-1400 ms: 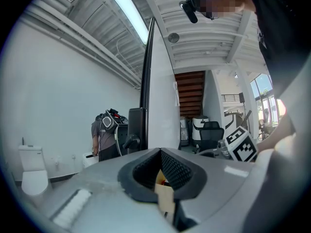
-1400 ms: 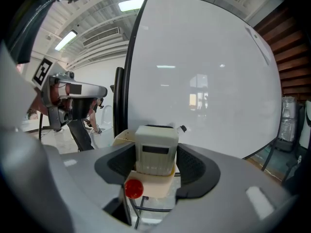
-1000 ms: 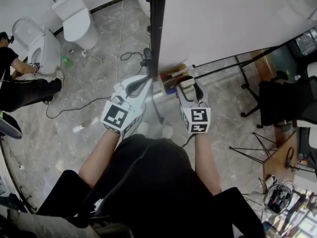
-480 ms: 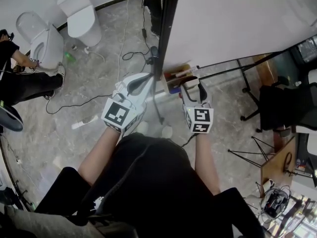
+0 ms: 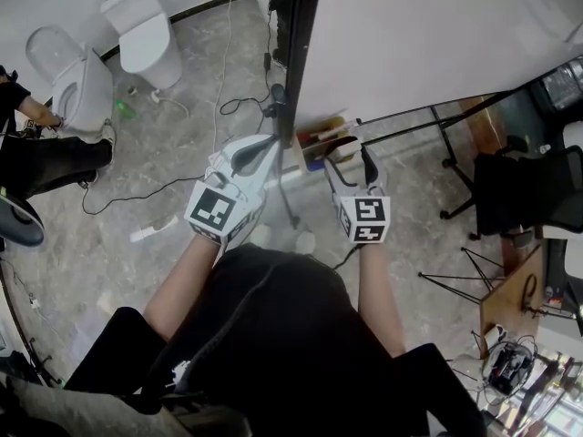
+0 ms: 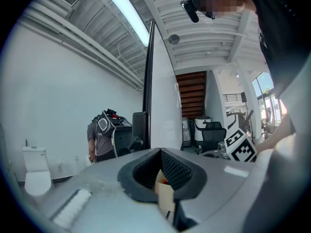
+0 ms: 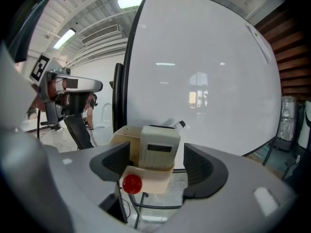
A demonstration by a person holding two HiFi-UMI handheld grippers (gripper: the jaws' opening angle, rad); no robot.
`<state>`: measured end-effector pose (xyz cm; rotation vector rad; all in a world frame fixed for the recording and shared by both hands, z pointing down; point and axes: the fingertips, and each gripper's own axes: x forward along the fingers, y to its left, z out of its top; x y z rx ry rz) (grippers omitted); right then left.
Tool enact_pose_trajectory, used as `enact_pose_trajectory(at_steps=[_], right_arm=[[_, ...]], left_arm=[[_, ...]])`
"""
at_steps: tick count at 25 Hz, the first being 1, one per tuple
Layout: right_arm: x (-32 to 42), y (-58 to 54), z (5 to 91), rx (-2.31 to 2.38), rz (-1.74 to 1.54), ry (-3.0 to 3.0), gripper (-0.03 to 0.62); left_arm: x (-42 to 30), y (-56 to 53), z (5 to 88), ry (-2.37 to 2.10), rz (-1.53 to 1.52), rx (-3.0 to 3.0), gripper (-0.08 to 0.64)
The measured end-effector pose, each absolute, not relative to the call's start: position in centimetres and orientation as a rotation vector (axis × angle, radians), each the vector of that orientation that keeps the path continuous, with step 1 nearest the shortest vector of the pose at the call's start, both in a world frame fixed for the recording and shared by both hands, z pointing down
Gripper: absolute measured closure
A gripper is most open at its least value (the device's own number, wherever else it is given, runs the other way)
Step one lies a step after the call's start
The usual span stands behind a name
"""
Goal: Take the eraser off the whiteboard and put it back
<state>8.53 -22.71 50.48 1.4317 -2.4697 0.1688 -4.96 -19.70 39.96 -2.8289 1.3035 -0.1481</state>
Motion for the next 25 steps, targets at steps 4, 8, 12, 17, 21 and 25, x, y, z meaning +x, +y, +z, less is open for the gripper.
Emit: enact_pose_trajectory(at_steps=[4, 8, 12, 17, 21, 25], right_arm=[[9.3, -22.4, 49.8, 1.459, 0.167, -2.482, 0.238], [9.7, -22.0, 49.2, 1.468, 0.161, -2.497, 0.238], [10.0, -21.5, 47.6, 1.499, 0.148, -2.543, 0.239], [10.7, -20.6, 45.0, 1.565, 0.135, -2.595, 0.336], [11.3, -20.1, 43.3, 1.597, 0.106, -2.613, 0.464], [11.5, -19.4, 42.0, 1.609, 0.074, -2.632, 0.516]], left_arm=[[-4.1, -19.8, 39.8, 1.276, -0.136, -2.841, 0.555], [-3.2, -19.8, 39.5, 1.250, -0.120, -2.861, 0.557], [-2.7, -19.9, 39.4, 1.226, -0.125, -2.865, 0.555], [-1.9, -20.0, 39.3, 1.189, -0.122, -2.882, 0.555], [-1.0, -20.3, 39.1, 1.153, -0.111, -2.897, 0.555], [-0.1, -20.5, 39.0, 1.108, -0.103, -2.909, 0.555]])
